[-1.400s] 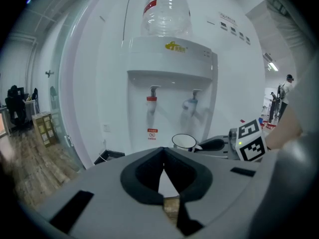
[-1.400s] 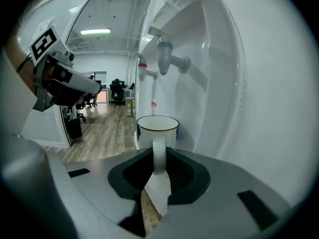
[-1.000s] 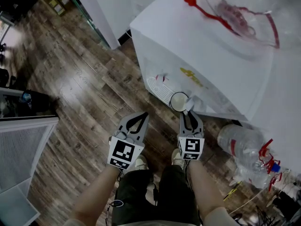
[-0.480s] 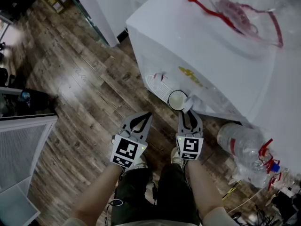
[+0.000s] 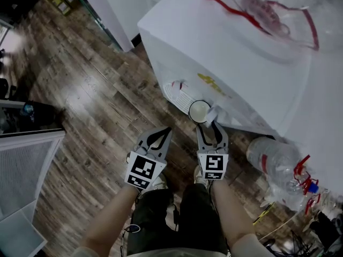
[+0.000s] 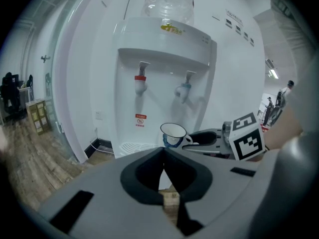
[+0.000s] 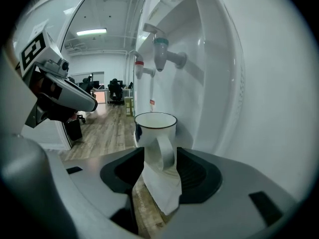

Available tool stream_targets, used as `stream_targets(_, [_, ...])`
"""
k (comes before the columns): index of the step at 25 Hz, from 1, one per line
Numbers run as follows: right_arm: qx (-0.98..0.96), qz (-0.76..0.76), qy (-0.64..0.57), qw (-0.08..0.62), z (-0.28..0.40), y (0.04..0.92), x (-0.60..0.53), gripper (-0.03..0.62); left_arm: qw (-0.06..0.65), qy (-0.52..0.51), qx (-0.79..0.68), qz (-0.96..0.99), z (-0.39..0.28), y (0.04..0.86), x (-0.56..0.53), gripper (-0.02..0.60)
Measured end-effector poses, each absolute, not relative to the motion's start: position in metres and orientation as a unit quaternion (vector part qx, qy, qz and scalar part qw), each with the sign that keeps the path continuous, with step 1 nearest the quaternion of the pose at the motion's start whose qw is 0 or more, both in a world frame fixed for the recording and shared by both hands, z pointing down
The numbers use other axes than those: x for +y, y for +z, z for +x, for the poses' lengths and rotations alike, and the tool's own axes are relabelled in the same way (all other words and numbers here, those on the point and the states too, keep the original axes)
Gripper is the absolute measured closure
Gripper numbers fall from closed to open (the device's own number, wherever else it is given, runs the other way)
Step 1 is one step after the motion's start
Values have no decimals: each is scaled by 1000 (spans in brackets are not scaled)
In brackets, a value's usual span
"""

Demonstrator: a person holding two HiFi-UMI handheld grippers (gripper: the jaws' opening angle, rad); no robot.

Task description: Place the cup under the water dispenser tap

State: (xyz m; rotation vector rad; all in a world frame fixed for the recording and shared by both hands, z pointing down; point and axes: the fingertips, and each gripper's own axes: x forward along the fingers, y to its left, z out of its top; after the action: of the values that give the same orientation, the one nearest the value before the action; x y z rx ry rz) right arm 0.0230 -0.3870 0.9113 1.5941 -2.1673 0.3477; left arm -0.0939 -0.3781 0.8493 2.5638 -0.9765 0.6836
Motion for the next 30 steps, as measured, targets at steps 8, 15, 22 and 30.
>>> stream_targets(8, [-777, 574, 132, 222, 32, 888, -372, 375, 162, 246, -345, 891, -103, 829, -366, 577])
stream_targets(15, [-784, 564, 138, 218, 38, 833, -359, 429, 161, 246, -354, 888, -109, 783, -356, 578])
stream_targets(22, [-800, 548, 152, 191, 32, 744, -346, 517, 157, 236, -372, 884, -116, 714, -346, 578])
stream_targets(30, [-818, 535, 120, 173, 36, 633, -338, 566, 136, 215, -394, 883, -123, 620, -332, 577])
